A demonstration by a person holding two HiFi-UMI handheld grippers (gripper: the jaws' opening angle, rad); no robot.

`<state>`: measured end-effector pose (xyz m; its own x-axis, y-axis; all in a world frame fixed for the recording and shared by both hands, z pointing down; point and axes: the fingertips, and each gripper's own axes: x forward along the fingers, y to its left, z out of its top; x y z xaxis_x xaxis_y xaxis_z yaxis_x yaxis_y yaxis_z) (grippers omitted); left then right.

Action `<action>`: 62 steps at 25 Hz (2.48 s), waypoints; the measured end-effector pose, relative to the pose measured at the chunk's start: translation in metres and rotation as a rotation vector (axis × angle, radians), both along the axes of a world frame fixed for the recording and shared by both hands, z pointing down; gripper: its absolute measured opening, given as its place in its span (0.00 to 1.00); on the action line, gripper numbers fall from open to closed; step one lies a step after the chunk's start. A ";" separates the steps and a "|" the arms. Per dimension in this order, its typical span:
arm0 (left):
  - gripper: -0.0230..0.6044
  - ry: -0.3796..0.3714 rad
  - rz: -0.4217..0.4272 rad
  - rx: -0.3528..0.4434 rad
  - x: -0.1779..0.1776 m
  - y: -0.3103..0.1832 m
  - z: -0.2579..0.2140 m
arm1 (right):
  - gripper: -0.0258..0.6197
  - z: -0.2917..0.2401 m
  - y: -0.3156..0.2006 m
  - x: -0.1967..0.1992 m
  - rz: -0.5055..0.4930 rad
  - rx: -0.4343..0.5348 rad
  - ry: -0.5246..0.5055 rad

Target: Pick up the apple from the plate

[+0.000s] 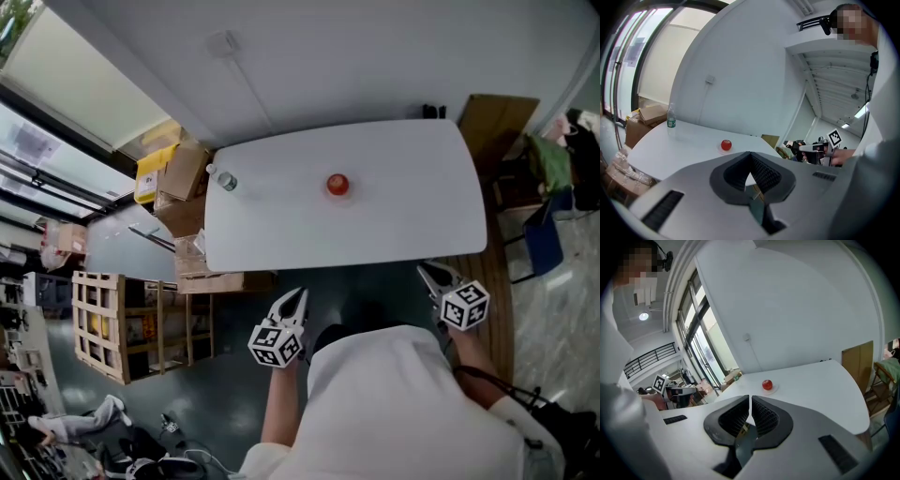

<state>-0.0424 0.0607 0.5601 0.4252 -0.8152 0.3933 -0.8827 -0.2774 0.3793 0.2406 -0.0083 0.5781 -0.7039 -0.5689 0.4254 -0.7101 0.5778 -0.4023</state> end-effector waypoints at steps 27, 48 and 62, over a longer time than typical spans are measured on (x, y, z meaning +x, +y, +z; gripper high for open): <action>0.04 0.010 0.116 -0.030 -0.046 -0.094 0.010 | 0.10 0.000 -0.069 -0.073 0.011 -0.040 0.036; 0.04 0.045 0.333 -0.056 -0.101 -0.154 0.034 | 0.10 0.002 -0.104 -0.147 0.109 -0.054 0.090; 0.04 0.074 0.296 -0.092 -0.103 -0.175 0.045 | 0.10 0.015 -0.140 -0.154 0.109 -0.083 0.104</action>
<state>-0.1456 -0.1139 0.6049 0.6684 -0.6146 0.4189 -0.7382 -0.4793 0.4747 0.0865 -0.1480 0.5935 -0.5894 -0.5996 0.5413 -0.8072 0.4630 -0.3662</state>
